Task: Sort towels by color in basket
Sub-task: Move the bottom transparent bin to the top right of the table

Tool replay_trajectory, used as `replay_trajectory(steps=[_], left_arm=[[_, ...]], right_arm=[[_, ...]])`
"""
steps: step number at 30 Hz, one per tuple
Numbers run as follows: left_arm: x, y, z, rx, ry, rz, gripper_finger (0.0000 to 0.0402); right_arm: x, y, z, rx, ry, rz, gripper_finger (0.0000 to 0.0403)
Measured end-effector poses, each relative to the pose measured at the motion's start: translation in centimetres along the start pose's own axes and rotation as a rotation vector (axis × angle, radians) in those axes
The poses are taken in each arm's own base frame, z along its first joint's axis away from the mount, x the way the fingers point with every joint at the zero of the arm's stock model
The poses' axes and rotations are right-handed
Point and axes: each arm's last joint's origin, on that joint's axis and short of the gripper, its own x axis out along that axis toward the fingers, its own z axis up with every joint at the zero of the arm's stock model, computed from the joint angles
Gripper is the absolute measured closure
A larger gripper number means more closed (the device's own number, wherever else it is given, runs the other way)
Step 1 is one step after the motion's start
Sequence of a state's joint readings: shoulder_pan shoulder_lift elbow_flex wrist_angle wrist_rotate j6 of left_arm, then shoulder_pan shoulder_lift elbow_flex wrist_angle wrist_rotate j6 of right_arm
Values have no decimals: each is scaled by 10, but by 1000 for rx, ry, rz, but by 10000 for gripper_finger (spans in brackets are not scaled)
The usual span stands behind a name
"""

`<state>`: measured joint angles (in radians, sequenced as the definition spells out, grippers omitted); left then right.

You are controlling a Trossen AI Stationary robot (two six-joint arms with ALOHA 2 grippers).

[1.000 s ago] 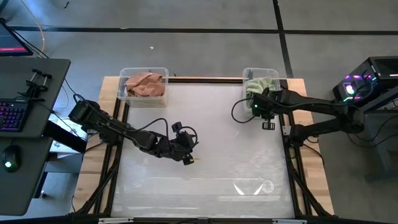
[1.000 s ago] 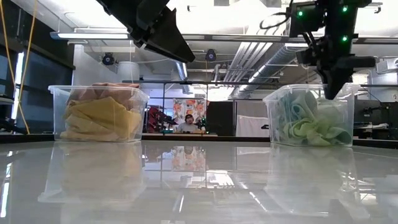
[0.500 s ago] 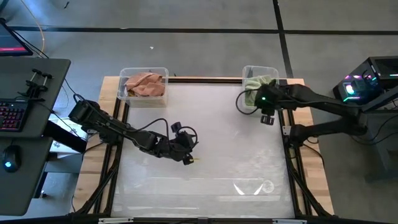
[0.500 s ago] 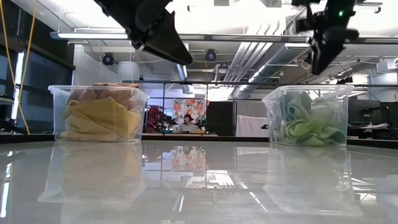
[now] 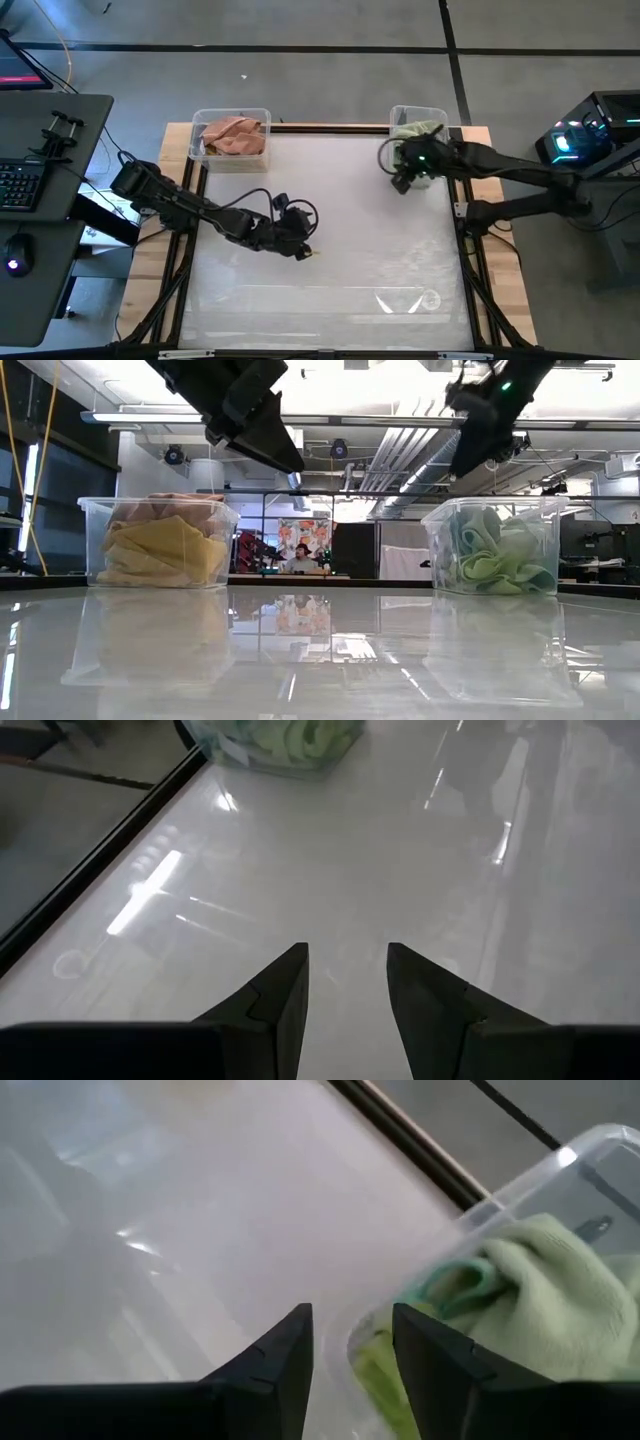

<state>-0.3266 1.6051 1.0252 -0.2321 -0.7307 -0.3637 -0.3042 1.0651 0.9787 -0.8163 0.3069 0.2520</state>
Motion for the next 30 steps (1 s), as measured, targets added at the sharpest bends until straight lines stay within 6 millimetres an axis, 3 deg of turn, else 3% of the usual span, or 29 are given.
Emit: replay_trajectory(steps=[7, 14, 20, 25, 30], left_arm=[[1, 2, 0, -4, 2, 5, 278], [1, 2, 0, -2, 3, 6, 278], [1, 2, 0, -2, 4, 5, 278], [1, 1, 0, -1, 3, 4, 278], [1, 1, 0, 5, 3, 5, 278]], right_arm=[[45, -11, 28, 49, 74, -133, 221], [84, -40, 46, 194, 161, -276, 183], [105, -47, 48, 210, 219, -185, 240], [101, -37, 44, 136, 277, -66, 317], [84, -21, 37, -120, 335, 80, 357]])
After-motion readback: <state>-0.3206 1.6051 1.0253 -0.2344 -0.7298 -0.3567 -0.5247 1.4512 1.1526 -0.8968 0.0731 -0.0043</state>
